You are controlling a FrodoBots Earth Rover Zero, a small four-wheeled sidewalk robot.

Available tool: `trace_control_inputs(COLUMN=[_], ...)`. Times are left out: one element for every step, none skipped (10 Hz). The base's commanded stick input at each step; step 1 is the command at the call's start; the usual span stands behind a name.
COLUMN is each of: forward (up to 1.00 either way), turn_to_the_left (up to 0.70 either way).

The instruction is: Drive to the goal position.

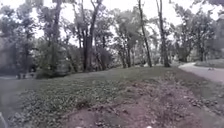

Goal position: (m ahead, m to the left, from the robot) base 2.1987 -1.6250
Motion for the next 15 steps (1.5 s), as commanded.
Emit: trace_control_inputs(forward=[0.69, 0.69, 0.69, 0.69, 0.69, 0.69, 0.69, 0.69, 0.69, 0.69, 0.69, 0.69, 0.69, 0.69, 0.68], turn_to_the_left=[0.01, 0.01, 0.01, 0.01, 0.01, 0.01, 0.01, 0.01, 0.01, 0.01, 0.01, 0.01, 0.0, 0.0, 0.0])
